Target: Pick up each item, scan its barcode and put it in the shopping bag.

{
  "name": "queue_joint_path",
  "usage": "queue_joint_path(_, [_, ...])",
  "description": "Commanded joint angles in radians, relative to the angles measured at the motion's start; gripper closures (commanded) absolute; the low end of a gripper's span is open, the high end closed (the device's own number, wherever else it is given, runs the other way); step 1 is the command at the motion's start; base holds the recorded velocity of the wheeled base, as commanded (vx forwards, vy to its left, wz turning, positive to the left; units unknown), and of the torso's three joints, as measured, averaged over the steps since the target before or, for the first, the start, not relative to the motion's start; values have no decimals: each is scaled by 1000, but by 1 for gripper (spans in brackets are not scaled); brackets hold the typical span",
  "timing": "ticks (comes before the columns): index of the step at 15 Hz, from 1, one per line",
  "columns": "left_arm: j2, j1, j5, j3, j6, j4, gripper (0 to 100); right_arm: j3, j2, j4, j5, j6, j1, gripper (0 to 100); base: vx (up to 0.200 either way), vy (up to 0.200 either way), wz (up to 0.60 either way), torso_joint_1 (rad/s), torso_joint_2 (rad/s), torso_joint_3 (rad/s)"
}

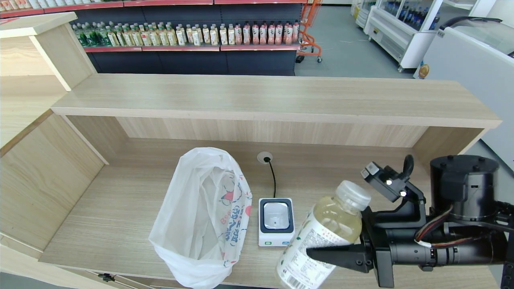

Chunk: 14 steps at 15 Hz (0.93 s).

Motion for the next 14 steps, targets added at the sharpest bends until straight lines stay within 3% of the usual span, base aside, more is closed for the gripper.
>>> queue_joint_path(1, [0,0,0,0,0,0,0,-33,-35,-25,-105,-61,-1,100,0,0,0,0,0,0])
queue_joint_path(4, [0,0,0,0,0,0,0,-73,-58,-24,-215,-516,-84,100,0,0,0,0,0,0])
queue_joint_path(5, [0,0,0,0,0,0,0,-71,-54,-24,-220,-585,-98,100,0,0,0,0,0,0])
queue_joint_path(7, [0,0,0,0,0,0,0,-73,-41,-25,-224,-849,-138,100,0,0,0,0,0,0])
queue_joint_path(8, [0,0,0,0,0,0,0,-85,-37,-25,-229,-914,-141,100,0,0,0,0,0,0])
queue_joint_path(10, [0,0,0,0,0,0,0,-94,-38,-31,-350,-1026,-101,100,0,0,0,0,0,0])
queue_joint_path(14, [0,0,0,0,0,0,0,-93,-2,-79,-376,-1193,-79,100,0,0,0,0,0,0])
